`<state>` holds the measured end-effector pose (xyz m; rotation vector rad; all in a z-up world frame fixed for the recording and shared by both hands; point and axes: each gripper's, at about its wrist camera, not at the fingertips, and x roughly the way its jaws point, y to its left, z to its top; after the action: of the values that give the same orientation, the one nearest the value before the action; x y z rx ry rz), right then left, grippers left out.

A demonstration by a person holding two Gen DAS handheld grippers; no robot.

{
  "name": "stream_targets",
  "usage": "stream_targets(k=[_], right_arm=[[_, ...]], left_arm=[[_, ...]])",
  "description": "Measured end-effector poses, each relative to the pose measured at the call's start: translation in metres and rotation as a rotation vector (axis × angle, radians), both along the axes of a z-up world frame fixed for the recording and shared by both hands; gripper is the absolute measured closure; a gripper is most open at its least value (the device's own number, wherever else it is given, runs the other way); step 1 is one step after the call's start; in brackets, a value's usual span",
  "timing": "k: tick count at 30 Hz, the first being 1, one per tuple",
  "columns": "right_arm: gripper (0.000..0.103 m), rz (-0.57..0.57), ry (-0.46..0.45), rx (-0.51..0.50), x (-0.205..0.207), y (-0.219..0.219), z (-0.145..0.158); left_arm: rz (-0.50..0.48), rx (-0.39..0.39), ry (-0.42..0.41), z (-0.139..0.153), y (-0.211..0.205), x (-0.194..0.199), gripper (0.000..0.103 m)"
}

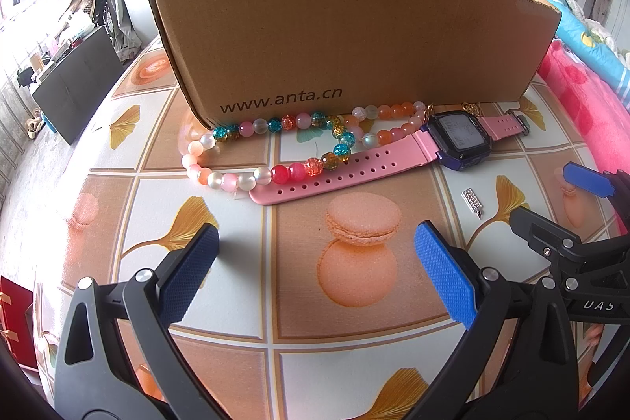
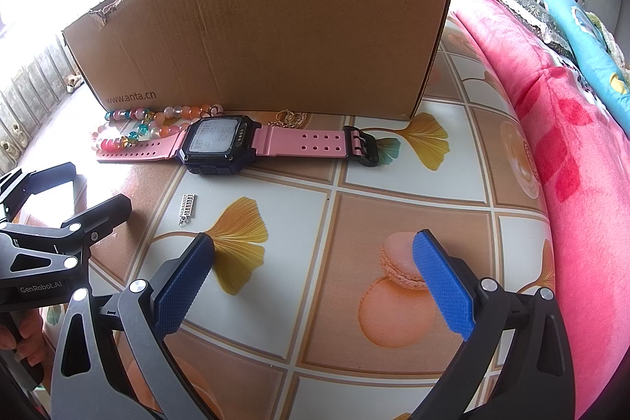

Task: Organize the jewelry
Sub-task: 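Move the left gripper toward the pink-strapped smartwatch while the right gripper approaches it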

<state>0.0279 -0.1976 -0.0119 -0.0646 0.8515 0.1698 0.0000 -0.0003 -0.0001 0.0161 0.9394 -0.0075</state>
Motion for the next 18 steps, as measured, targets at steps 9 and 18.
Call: stream_targets(k=[9,18], right_arm=[[0.006,0.045,0.009,-0.001,-0.002,-0.005,0.001],[0.006,0.033,-0.001,0.129,-0.016,-0.030,0.002]], left_arm=[[-0.127,0.044,-0.034,0.008,-0.006,-0.023,0.030],[-0.389,0.097,-0.098,0.034,-0.036,-0.017,0.034]])
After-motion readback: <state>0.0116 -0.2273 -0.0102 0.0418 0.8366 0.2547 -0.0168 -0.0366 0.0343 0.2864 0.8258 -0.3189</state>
